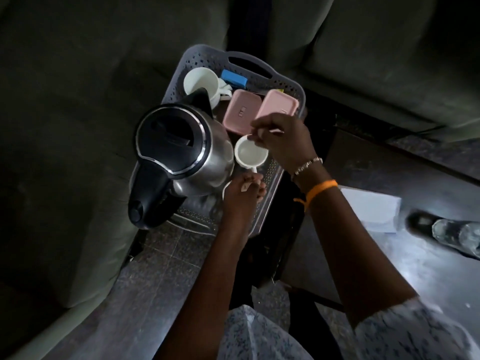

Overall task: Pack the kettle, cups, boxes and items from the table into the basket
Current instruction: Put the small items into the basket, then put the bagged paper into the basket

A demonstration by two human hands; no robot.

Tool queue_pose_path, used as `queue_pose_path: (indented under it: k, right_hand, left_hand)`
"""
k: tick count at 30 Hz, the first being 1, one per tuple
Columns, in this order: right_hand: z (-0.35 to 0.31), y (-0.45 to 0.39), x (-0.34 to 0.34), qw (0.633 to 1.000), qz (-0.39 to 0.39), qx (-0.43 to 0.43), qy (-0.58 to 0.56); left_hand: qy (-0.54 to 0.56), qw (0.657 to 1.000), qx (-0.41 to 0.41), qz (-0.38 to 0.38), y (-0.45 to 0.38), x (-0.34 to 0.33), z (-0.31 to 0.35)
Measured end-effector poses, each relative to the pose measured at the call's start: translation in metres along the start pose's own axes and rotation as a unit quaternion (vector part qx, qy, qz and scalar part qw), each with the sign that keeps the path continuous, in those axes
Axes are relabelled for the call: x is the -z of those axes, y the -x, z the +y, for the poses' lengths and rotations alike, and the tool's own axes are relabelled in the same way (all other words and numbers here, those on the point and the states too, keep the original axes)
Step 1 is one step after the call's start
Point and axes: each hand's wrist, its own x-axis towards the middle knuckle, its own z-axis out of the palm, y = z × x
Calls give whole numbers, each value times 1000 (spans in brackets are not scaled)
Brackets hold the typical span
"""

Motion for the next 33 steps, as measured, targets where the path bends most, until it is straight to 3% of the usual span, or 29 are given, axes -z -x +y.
queue_pose_path:
  k: [9,16,21,28,33]
  right_hand:
    - [90,119,68,987,92,-124,-51]
    - [180,167,130,959,161,-230,-45]
    - [239,162,176,926,241,-289,-36]
    - [294,120,207,944,170,-274,75]
    - [314,104,216,936,165,-311,9]
  left_hand:
    - [-136,989,-6,-60,38,-42,-45]
    - [-250,950,92,-166,60,-94,-105]
    - [-334,929,94,-125,50,-135,-138]
    - [-389,916,67,-75,5,-163,-175]
    - [-345,935,60,-55,-9,-171,-193]
